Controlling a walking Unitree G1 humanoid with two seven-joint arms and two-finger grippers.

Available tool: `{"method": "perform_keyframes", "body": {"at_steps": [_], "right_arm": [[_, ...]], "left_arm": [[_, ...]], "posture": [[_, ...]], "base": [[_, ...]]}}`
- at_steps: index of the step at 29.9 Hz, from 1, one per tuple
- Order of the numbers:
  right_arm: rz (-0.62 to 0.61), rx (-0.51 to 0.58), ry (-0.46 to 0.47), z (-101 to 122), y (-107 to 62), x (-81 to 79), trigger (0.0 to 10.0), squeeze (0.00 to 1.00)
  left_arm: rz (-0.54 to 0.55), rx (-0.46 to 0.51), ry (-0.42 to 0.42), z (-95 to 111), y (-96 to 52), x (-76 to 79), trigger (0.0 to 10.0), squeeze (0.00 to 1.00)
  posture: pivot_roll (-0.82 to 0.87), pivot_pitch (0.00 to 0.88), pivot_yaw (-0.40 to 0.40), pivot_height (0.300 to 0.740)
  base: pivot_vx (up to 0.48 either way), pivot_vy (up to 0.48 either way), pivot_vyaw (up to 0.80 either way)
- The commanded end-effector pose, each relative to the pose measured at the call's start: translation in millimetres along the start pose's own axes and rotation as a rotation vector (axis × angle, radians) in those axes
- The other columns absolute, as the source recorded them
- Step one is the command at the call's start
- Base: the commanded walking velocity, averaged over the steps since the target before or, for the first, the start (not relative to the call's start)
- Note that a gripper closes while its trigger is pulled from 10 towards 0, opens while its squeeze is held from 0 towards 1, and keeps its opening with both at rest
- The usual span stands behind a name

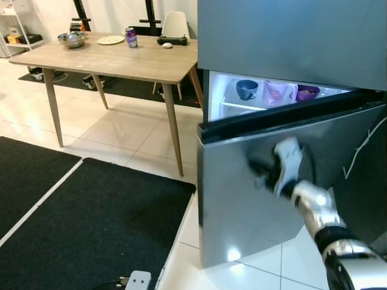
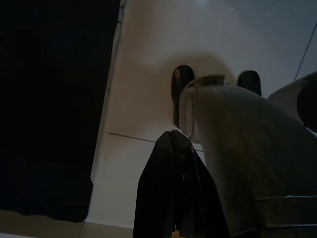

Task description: Restocking fridge

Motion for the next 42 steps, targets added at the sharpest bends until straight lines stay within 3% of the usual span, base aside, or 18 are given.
{"method": "perform_keyframes", "body": {"at_steps": [1, 6, 11, 14, 15, 20, 21, 24, 25, 26, 27, 29, 30, 31, 32, 35, 42], "right_arm": [[-0.065, 0.17, 0.058, 36, 10.5, 8.3, 10.0, 0.0], [-0.105, 0.16, 0.041, 36, 8.7, 15.2, 10.0, 0.0], [-0.175, -0.144, -0.071, -24, -17.7, 24.6, 10.0, 0.0], [-0.223, -0.413, -0.133, -76, -54.2, 29.9, 10.0, 0.0], [-0.223, -0.413, -0.133, -76, -54.2, 29.9, 10.0, 0.0], [-0.303, -0.737, -0.077, -140, -132.4, 33.8, 10.0, 0.0], [-0.303, -0.737, -0.077, -140, -132.4, 33.8, 10.0, 0.0], [-0.378, -0.985, -0.09, -176, -198.2, 30.1, 10.0, 0.0], [-0.378, -0.985, -0.09, -176, -198.2, 30.1, 10.0, 0.0], [-0.392, -1.05, -0.088, -184, -217.0, 26.6, 10.0, 0.0], [-0.392, -1.05, -0.088, -184, -217.0, 26.6, 10.0, 0.0], [-0.406, -1.156, -0.067, -198, -250.6, 16.1, 10.0, 0.0], [-0.406, -1.156, -0.067, -198, -250.6, 16.1, 10.0, 0.0], [-0.409, -1.225, -0.059, -206, -271.8, 8.0, 10.0, 0.0], [-0.409, -1.225, -0.059, -206, -271.8, 8.0, 10.0, 0.0], [-0.412, -1.289, -0.041, -213, -292.4, -1.1, 10.0, 0.0], [-0.448, -1.323, -0.056, -215, -304.4, -1.8, 10.0, 0.0]], "left_arm": [[0.007, -0.021, -0.005, -7, -0.9, -1.4, 10.0, 0.0], [0.01, -0.021, -0.005, -7, -1.0, -1.9, 10.0, 0.0], [0.01, -0.02, -0.011, -7, -0.8, -0.8, 10.0, 0.0], [0.014, -0.019, 0.004, -7, -0.6, 0.0, 10.0, 0.0], [0.014, -0.019, 0.004, -7, -0.6, 0.0, 10.0, 0.0], [0.02, -0.021, 0.006, -8, -0.6, 0.0, 10.0, 0.0], [0.02, -0.021, 0.006, -8, -0.6, 0.0, 10.0, 0.0], [0.027, -0.02, 0.007, -8, -0.7, -0.7, 10.0, 0.0], [0.027, -0.02, 0.007, -8, -0.7, -0.7, 10.0, 0.0], [0.03, -0.019, 0.008, -8, -0.7, -1.0, 10.0, 0.0], [0.03, -0.019, 0.008, -8, -0.7, -1.0, 10.0, 0.0], [0.033, -0.02, 0.012, -9, -0.9, -1.4, 10.0, 0.0], [0.033, -0.02, 0.012, -9, -0.9, -1.4, 10.0, 0.0], [0.033, -0.021, 0.016, -9, -1.0, -1.6, 10.0, 0.0], [0.033, -0.021, 0.016, -9, -1.0, -1.6, 10.0, 0.0], [0.034, -0.021, 0.016, -9, -1.0, -1.6, 10.0, 0.0], [0.03, -0.021, 0.01, -9, -0.9, -0.7, 10.0, 0.0]], "posture": [[-0.07, 0.0, -0.011, 0.74], [-0.07, 0.0, -0.012, 0.74], [-0.07, 0.0, -0.016, 0.74], [-0.07, 0.0, -0.018, 0.74], [-0.07, 0.0, -0.018, 0.74], [-0.07, 0.0, -0.02, 0.74], [-0.07, 0.0, -0.02, 0.74], [-0.07, 0.0, -0.02, 0.74], [-0.07, 0.0, -0.02, 0.74], [-0.07, 0.0, -0.018, 0.74], [-0.07, 0.0, -0.018, 0.74], [-0.07, 0.0, -0.016, 0.74], [-0.07, 0.0, -0.016, 0.74], [-0.07, 0.0, -0.014, 0.74], [-0.07, 0.0, -0.014, 0.74], [-0.07, 0.0, -0.015, 0.74], [-0.08, 0.0, -0.018, 0.74]], "base": [[0.0, 0.0, 0.0], [0.0, 0.0, 0.0], [0.0, 0.0, 0.0], [0.0, 0.0, 0.0], [0.0, 0.0, 0.0], [0.0, 0.0, 0.22], [0.0, 0.0, 0.54], [0.0, 0.0, 0.78], [0.0, 0.0, 0.78], [0.0, 0.0, 0.78], [0.0, 0.0, 0.78], [0.0, 0.0, 0.78], [0.0, 0.0, 0.78], [0.0, 0.0, 0.77], [0.0, 0.0, 0.77], [0.0, 0.0, 0.77], [0.0, 0.0, 0.39]]}}
Point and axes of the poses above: a point about 5 cm out from each wrist's last joint towards the gripper, its own y axis pointing out of the wrist towards the gripper, its own z axis along the axis of the wrist's last joint, x = y × z, the point moved 3 cm from there along y, pointing out of the wrist towards the gripper
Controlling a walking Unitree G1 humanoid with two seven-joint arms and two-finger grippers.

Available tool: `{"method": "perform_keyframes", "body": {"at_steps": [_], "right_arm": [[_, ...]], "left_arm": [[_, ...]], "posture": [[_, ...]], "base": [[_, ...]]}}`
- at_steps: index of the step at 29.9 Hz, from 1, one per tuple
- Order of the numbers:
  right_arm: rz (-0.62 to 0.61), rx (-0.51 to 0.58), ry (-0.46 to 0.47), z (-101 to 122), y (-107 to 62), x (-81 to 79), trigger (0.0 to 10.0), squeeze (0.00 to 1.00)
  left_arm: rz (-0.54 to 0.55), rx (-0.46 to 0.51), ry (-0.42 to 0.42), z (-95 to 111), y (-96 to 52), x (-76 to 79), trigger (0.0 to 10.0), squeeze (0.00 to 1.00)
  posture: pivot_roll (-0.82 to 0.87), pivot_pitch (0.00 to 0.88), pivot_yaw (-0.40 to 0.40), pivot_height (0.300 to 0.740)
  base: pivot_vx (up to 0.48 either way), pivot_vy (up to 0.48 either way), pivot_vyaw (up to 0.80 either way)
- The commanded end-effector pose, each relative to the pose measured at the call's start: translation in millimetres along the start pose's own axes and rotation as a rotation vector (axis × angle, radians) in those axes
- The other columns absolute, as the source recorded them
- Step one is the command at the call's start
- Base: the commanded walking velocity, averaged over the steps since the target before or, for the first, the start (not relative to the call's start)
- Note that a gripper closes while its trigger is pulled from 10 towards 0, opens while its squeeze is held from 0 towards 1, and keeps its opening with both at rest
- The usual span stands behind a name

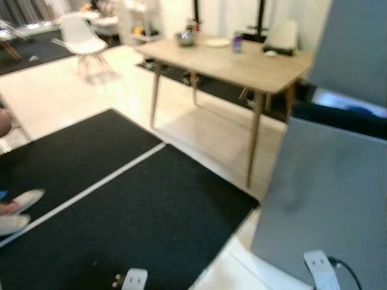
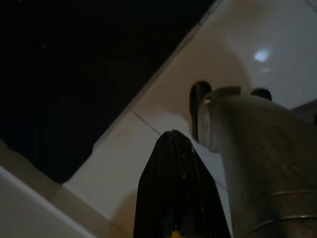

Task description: Restocking fridge

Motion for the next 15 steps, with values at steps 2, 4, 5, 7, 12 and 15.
{"method": "perform_keyframes", "body": {"at_steps": [2, 4, 5, 7, 12, 15], "right_arm": [[-0.018, -0.062, -0.009, -18, -2.4, 1.2, 10.0, 0.0], [-0.021, -0.078, -0.016, -23, -2.9, 0.5, 10.0, 0.0], [-0.022, -0.091, -0.018, -27, -3.4, -0.4, 10.0, 0.0], [-0.026, -0.107, -0.017, -31, -4.1, -1.1, 10.0, 0.0], [-0.037, -0.141, -0.004, -43, -6.2, -2.2, 10.0, 0.0], [-0.043, -0.167, 0.012, -50, -7.7, -2.6, 10.0, 0.0]], "left_arm": [[-0.021, -0.045, 0.008, -11, -0.2, 6.2, 10.0, 0.0], [-0.026, -0.047, 0.007, -11, -0.2, 7.0, 10.0, 0.0], [-0.033, -0.048, 0.008, -11, -0.1, 8.2, 10.0, 0.0], [-0.038, -0.05, 0.01, -12, -0.1, 8.9, 10.0, 0.0], [-0.043, -0.052, 0.018, -12, 0.0, 9.7, 10.0, 0.0], [-0.042, -0.055, 0.021, -12, -0.1, 9.4, 10.0, 0.0]], "posture": [[-0.08, 0.0, -0.018, 0.74], [-0.08, 0.0, -0.022, 0.74], [-0.08, 0.0, -0.022, 0.74], [-0.09, 0.0, -0.021, 0.74], [-0.09, 0.0, -0.02, 0.74], [-0.09, 0.0, -0.018, 0.74]], "base": [[0.0, 0.0, 0.0], [0.0, 0.0, 0.0], [0.0, 0.0, 0.0], [0.0, 0.0, 0.0], [0.202, 0.0, 0.0], [0.277, 0.0, -0.17]]}}
Point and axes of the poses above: a point about 5 cm out from each wrist's last joint towards the gripper, its own y axis pointing out of the wrist towards the gripper, its own z axis along the axis of the wrist's last joint, x = y × z, the point moved 3 cm from there along y, pointing out of the wrist towards the gripper
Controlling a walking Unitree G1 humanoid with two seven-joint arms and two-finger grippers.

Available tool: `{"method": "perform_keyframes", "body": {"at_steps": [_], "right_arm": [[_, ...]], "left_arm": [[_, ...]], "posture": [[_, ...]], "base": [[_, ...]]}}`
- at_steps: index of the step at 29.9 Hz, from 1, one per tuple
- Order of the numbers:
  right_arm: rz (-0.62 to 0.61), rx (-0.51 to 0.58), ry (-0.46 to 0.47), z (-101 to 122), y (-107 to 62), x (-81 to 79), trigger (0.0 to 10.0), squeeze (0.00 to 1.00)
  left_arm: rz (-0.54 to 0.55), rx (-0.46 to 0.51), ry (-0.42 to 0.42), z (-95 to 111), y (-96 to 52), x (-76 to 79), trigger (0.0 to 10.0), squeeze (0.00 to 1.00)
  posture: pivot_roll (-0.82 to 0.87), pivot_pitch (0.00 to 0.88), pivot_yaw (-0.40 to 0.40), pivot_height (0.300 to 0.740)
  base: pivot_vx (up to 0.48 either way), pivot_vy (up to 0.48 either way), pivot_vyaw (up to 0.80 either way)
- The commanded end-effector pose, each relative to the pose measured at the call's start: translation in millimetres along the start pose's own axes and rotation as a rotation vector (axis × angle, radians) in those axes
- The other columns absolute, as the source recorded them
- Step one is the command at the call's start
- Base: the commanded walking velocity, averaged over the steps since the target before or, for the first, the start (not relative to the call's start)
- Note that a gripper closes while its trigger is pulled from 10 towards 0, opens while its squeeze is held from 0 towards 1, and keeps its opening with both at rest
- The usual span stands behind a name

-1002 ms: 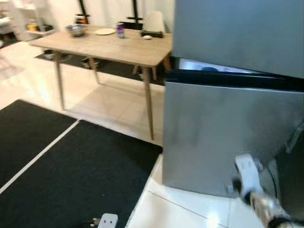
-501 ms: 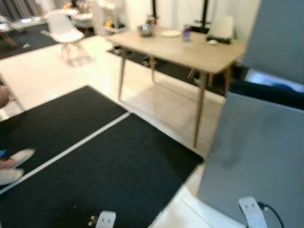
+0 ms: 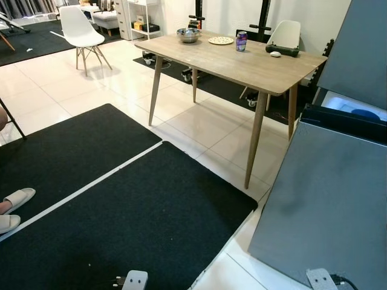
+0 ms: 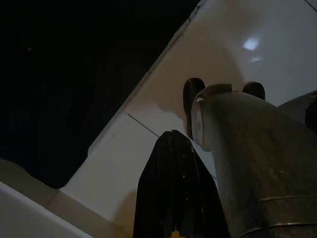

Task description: Restocking fridge

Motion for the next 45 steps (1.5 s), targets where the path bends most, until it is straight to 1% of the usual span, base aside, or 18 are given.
{"method": "perform_keyframes", "body": {"at_steps": [1, 11, 12, 17, 30, 32, 42, 45], "right_arm": [[-0.008, -0.016, 0.031, -5, -0.2, -0.4, 10.0, 0.0], [-0.027, -0.028, 0.046, -9, -0.6, 1.5, 10.0, 0.0], [-0.036, -0.019, 0.065, -8, -0.6, 2.4, 10.0, 0.0], [-0.033, -0.013, 0.05, -6, -0.6, 3.0, 10.0, 0.0], [-0.042, -0.004, 0.056, -4, -0.5, 4.0, 10.0, 0.0], [-0.048, -0.005, 0.06, -4, -0.5, 4.5, 10.0, 0.0], [-0.088, 0.003, 0.09, -5, -1.2, 9.2, 10.0, 0.0], [-0.131, 0.05, 0.146, 2, -2.5, 19.7, 10.0, 0.0]], "left_arm": [[-0.021, -0.051, 0.017, -12, -0.1, 7.3, 10.0, 0.0], [-0.023, -0.054, 0.02, -13, -0.3, 7.3, 10.0, 0.0], [-0.023, -0.055, 0.021, -14, -0.4, 7.2, 10.0, 0.0], [-0.021, -0.057, 0.023, -14, -0.6, 6.9, 10.0, 0.0], [-0.014, -0.053, 0.025, -13, -0.4, 5.8, 10.0, 0.0], [-0.006, -0.049, 0.01, -12, -0.4, 4.9, 10.0, 0.0], [-0.007, -0.05, 0.011, -12, -0.4, 4.1, 10.0, 0.0], [-0.014, -0.047, 0.008, -12, -0.3, 5.4, 10.0, 0.0]], "posture": [[-0.09, 0.0, -0.018, 0.74], [-0.09, 0.0, -0.017, 0.74], [-0.09, 0.0, -0.017, 0.74], [-0.09, 0.0, -0.018, 0.74], [-0.08, 0.0, -0.015, 0.74], [-0.08, 0.0, -0.015, 0.74], [-0.09, 0.0, -0.013, 0.74], [-0.09, 0.0, -0.012, 0.74]], "base": [[0.277, 0.0, -0.79], [0.302, 0.0, -0.79], [0.401, 0.0, 0.0], [0.401, 0.0, 0.0], [0.404, 0.0, 0.0], [0.0, 0.0, 0.0], [0.0, 0.0, 0.0], [0.0, 0.0, 0.0]]}}
Point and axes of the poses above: a point about 5 cm out from each wrist's last joint towards the gripper, its own y axis pointing out of the wrist towards the gripper, its own z axis along the axis of the wrist's last joint, x = y × z, the point moved 3 cm from there along y, pointing out of the wrist towards the gripper
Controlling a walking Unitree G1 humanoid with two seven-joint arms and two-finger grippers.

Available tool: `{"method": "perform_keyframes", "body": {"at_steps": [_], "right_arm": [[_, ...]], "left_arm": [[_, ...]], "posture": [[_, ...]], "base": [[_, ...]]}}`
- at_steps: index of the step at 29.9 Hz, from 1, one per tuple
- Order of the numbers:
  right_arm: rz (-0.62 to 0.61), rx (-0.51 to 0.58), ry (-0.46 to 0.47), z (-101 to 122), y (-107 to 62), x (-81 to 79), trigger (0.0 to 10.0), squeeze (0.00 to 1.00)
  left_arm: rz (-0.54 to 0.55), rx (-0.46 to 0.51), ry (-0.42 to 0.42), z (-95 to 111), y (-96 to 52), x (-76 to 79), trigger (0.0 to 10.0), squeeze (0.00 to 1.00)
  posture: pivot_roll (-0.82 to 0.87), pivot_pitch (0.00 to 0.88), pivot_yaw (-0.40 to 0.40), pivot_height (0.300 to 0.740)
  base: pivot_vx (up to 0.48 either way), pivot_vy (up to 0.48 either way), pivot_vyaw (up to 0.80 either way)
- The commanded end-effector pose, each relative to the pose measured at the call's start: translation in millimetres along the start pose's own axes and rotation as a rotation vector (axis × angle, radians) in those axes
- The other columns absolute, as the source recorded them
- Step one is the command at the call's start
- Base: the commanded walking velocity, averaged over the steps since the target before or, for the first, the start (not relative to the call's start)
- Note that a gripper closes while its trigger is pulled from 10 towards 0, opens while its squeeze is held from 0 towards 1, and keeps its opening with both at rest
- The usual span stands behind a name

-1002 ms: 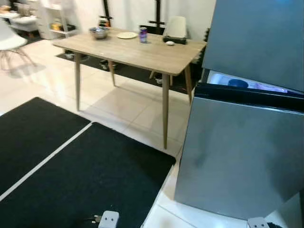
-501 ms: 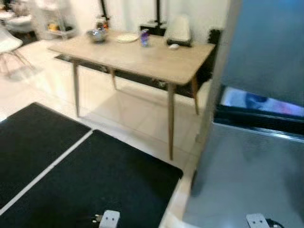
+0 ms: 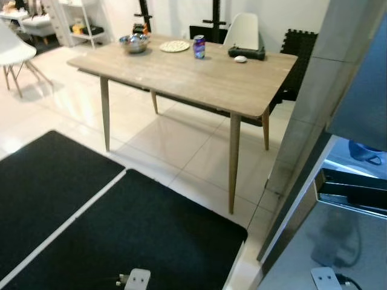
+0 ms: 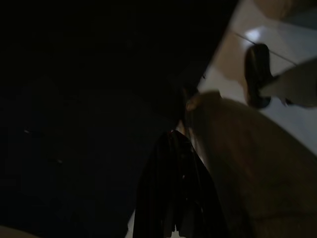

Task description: Restocking fridge

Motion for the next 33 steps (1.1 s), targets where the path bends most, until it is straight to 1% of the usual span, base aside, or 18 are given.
{"method": "perform_keyframes", "body": {"at_steps": [1, 4, 6, 8, 9, 10, 11, 12, 13, 15, 18, 20, 22, 23, 26, 29, 32, 33], "right_arm": [[-0.027, 0.014, 0.035, 0, -0.5, 6.8, 10.0, 0.0], [-0.054, 0.075, 0.078, 17, -0.1, 14.2, 10.0, 0.0], [-0.057, 0.088, 0.09, 21, 0.0, 15.1, 10.0, 0.0], [-0.072, 0.153, 0.136, 40, -0.3, 19.7, 10.0, 0.0], [-0.081, 0.199, 0.161, 54, -1.0, 23.6, 10.0, 0.0], [-0.081, 0.199, 0.161, 54, -1.0, 23.6, 10.0, 0.0], [-0.087, 0.229, 0.178, 63, -1.8, 26.3, 10.0, 0.0], [-0.106, 0.314, 0.207, 90, -5.3, 35.1, 10.0, 0.0], [-0.106, 0.314, 0.207, 90, -5.3, 35.1, 10.0, 0.0], [-0.12, 0.392, 0.228, 116, -10.2, 42.6, 10.0, 0.0], [-0.127, 0.449, 0.232, 134, -14.7, 46.6, 10.0, 0.0], [-0.137, 0.509, 0.231, 155, -20.4, 50.3, 10.0, 0.0], [-0.14, 0.588, 0.229, 181, -29.1, 53.4, 10.0, 0.0], [-0.14, 0.588, 0.229, 181, -29.1, 53.4, 10.0, 0.0], [-0.138, 0.618, 0.228, 190, -32.6, 53.9, 10.0, 0.0], [-0.134, 0.641, 0.207, 199, -35.5, 52.4, 10.0, 0.0], [-0.13, 0.638, 0.202, 198, -34.9, 51.0, 10.0, 0.0], [-0.118, 0.618, 0.196, 193, -32.2, 47.9, 10.0, 0.0]], "left_arm": [[-0.005, -0.012, -0.003, -3, 0.0, 1.6, 10.0, 0.0], [-0.008, -0.011, -0.004, -3, 0.1, 2.4, 10.0, 0.0], [-0.008, -0.011, -0.004, -3, 0.1, 2.5, 10.0, 0.0], [-0.009, -0.012, -0.003, -3, 0.1, 2.6, 10.0, 0.0], [-0.01, -0.012, -0.002, -4, 0.1, 2.7, 10.0, 0.0], [-0.01, -0.012, -0.002, -4, 0.1, 2.7, 10.0, 0.0], [-0.011, -0.013, -0.002, -4, 0.0, 2.8, 10.0, 0.0], [-0.011, -0.012, -0.001, -4, 0.0, 2.6, 10.0, 0.0], [-0.011, -0.012, -0.001, -4, 0.0, 2.6, 10.0, 0.0], [-0.011, -0.011, -0.001, -4, -0.1, 2.4, 10.0, 0.0], [-0.012, -0.01, -0.003, -3, -0.1, 2.4, 10.0, 0.0], [-0.012, -0.009, -0.004, -4, -0.1, 2.4, 10.0, 0.0], [-0.013, -0.008, -0.007, -4, 0.0, 2.8, 10.0, 0.0], [-0.013, -0.008, -0.007, -4, 0.0, 2.8, 10.0, 0.0], [-0.014, -0.007, -0.008, -4, 0.0, 3.2, 10.0, 0.0], [-0.016, -0.007, -0.012, -4, 0.2, 4.2, 10.0, 0.0], [-0.018, -0.006, -0.012, -3, 0.2, 4.7, 10.0, 0.0], [-0.019, -0.005, -0.013, -3, 0.3, 5.1, 10.0, 0.0]], "posture": [[-0.09, 0.0, -0.012, 0.74], [-0.09, 0.0, -0.013, 0.74], [-0.09, 0.0, -0.013, 0.74], [-0.09, 0.0, -0.012, 0.74], [-0.09, 0.0, -0.009, 0.74], [-0.09, 0.0, -0.009, 0.74], [-0.09, 0.0, -0.009, 0.74], [-0.09, 0.0, -0.01, 0.74], [-0.09, 0.0, -0.01, 0.74], [-0.09, 0.0, -0.01, 0.74], [-0.09, 0.0, -0.01, 0.74], [-0.09, 0.0, -0.01, 0.74], [-0.09, 0.0, -0.016, 0.74], [-0.09, 0.0, -0.016, 0.74], [-0.09, 0.0, -0.016, 0.74], [-0.09, 0.0, -0.018, 0.74], [-0.09, 0.0, -0.02, 0.74], [-0.09, 0.0, -0.02, 0.74]], "base": [[0.0, 0.0, 0.0], [0.0, 0.0, 0.0], [0.0, 0.0, 0.0], [0.0, 0.0, 0.0], [0.0, 0.0, 0.0], [0.0, 0.0, 0.0], [0.0, 0.0, 0.0], [0.0, 0.0, 0.0], [0.0, 0.0, 0.0], [0.0, 0.0, 0.0], [0.0, 0.0, 0.0], [0.0, 0.0, 0.0], [0.0, 0.0, 0.0], [0.0, 0.0, 0.0], [0.0, 0.0, 0.0], [0.0, 0.0, 0.0], [0.0, 0.0, 0.0], [0.0, 0.0, 0.0]]}}
Point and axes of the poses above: a point about 5 cm out from each wrist's last joint towards the gripper, its own y axis pointing out of the wrist towards the gripper, its own z axis along the axis of the wrist's last joint, x = y × z, the point moved 3 cm from there along y, pointing out of the wrist towards the gripper
